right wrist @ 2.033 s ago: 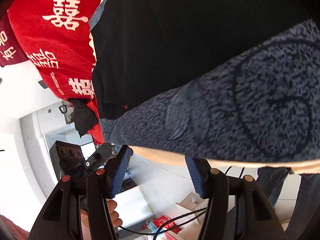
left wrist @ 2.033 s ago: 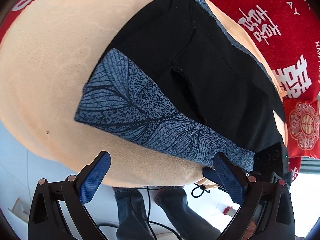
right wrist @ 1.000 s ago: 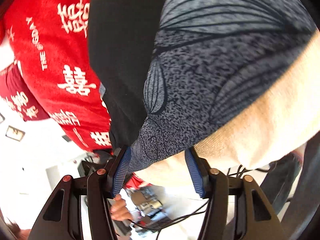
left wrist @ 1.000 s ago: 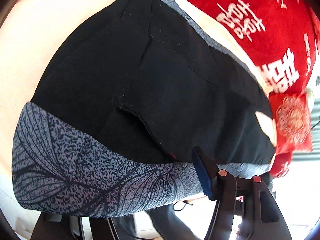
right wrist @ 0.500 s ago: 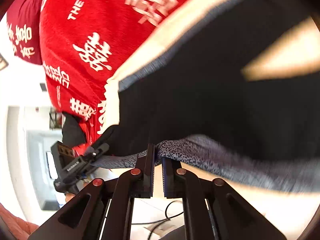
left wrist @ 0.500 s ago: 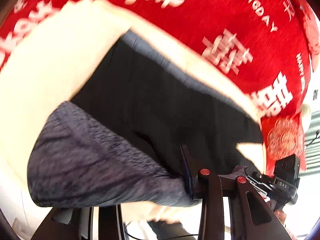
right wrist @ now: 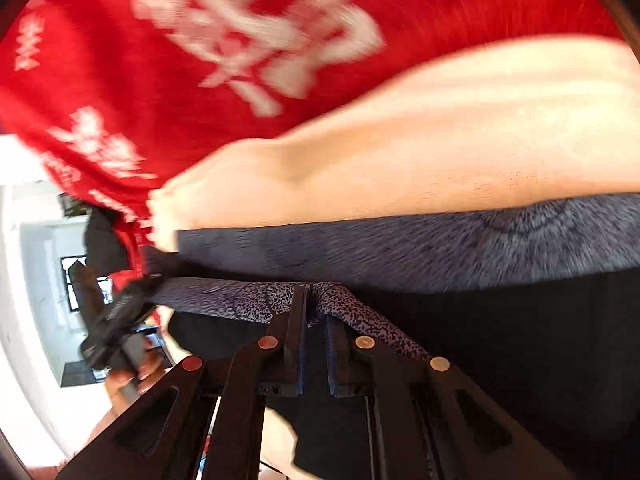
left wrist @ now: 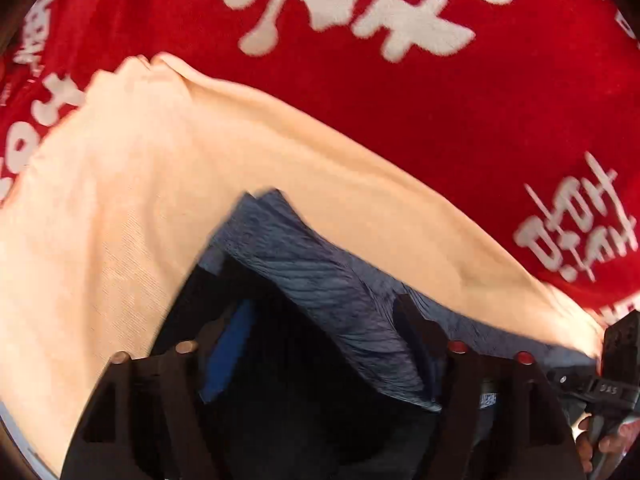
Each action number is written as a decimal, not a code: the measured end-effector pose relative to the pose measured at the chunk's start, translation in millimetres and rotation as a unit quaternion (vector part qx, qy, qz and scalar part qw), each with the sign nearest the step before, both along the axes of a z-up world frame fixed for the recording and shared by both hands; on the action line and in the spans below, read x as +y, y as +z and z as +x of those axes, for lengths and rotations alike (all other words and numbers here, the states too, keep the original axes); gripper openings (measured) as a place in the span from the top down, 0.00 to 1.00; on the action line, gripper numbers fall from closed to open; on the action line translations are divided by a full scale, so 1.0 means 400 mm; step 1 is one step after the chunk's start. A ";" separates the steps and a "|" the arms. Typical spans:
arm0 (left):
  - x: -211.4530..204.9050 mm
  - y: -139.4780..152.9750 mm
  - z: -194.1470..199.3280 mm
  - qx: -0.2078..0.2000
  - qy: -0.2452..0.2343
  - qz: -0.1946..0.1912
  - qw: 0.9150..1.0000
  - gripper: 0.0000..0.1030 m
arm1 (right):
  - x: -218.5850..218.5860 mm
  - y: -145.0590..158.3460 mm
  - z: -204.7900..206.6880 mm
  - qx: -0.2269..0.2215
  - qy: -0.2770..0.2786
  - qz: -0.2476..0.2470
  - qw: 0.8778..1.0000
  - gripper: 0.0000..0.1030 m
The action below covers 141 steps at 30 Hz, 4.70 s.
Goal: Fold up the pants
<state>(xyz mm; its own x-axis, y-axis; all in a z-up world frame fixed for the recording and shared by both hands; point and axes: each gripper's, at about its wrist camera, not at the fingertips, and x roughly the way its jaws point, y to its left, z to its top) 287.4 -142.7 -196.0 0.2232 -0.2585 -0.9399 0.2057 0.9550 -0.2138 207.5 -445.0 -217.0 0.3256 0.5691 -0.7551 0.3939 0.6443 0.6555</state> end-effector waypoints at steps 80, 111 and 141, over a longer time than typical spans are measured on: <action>-0.618 0.001 -0.852 0.150 -0.348 0.003 0.926 0.34 | -0.187 -0.007 -1.217 0.011 -0.298 0.069 0.952 0.97; -0.860 0.210 -0.547 -0.020 -0.251 0.034 0.967 0.29 | -0.866 0.351 -0.488 -0.070 -0.152 -0.166 0.972 0.09; -0.601 0.009 -0.510 0.053 -0.158 0.156 0.974 0.29 | -0.785 0.058 -0.736 0.030 -0.227 -0.029 0.973 0.84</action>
